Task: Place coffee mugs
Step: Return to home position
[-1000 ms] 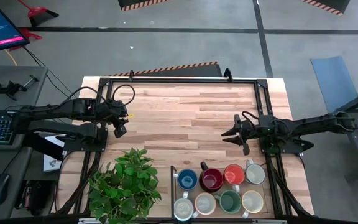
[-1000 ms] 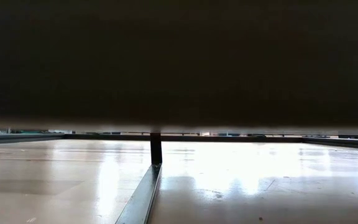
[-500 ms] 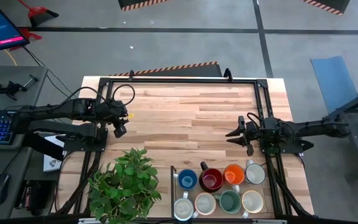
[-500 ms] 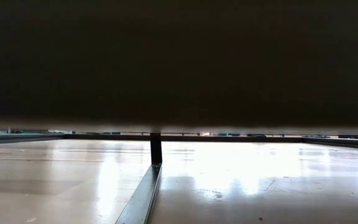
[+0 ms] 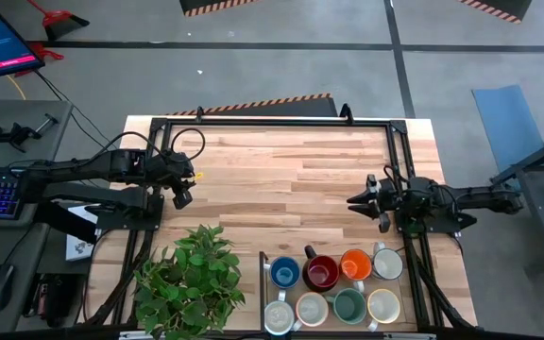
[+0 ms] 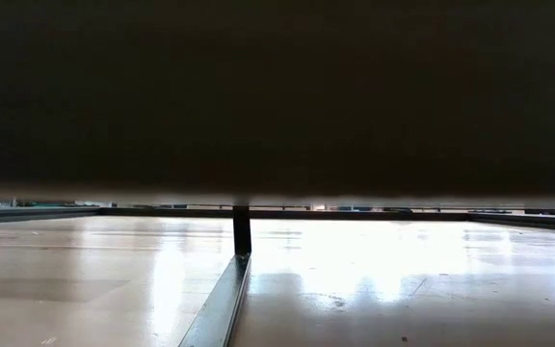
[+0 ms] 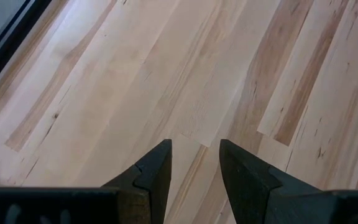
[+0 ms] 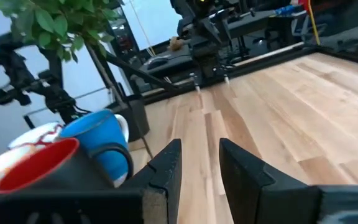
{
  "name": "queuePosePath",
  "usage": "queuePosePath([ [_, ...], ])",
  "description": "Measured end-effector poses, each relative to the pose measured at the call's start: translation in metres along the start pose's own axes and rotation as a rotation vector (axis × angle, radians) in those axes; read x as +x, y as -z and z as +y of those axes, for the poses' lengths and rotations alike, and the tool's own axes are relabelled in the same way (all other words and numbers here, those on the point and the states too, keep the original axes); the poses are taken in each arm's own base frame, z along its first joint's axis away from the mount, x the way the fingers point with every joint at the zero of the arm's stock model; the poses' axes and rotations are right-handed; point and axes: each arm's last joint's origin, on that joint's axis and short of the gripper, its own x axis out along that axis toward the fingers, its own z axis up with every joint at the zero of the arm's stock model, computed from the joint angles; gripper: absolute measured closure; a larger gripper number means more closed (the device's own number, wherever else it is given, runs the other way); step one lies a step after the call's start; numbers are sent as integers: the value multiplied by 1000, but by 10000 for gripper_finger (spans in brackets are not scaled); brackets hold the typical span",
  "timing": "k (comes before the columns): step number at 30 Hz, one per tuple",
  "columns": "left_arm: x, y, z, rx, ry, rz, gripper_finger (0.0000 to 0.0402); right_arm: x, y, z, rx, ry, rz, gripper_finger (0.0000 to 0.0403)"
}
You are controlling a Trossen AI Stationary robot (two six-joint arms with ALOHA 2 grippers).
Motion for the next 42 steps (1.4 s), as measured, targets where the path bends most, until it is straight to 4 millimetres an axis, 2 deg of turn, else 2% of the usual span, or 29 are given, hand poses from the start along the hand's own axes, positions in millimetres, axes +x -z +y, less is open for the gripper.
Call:
queuePosePath([
  [6, 0, 0, 0, 0, 0, 0, 277, 0, 0, 0, -77, 12, -2, 314],
  [12, 0, 0, 0, 0, 0, 0, 277, 0, 0, 0, -15, 12, 0, 314],
  [42, 0, 0, 0, 0, 0, 0, 277, 0, 0, -1, -15, 13, 1, 314],
])
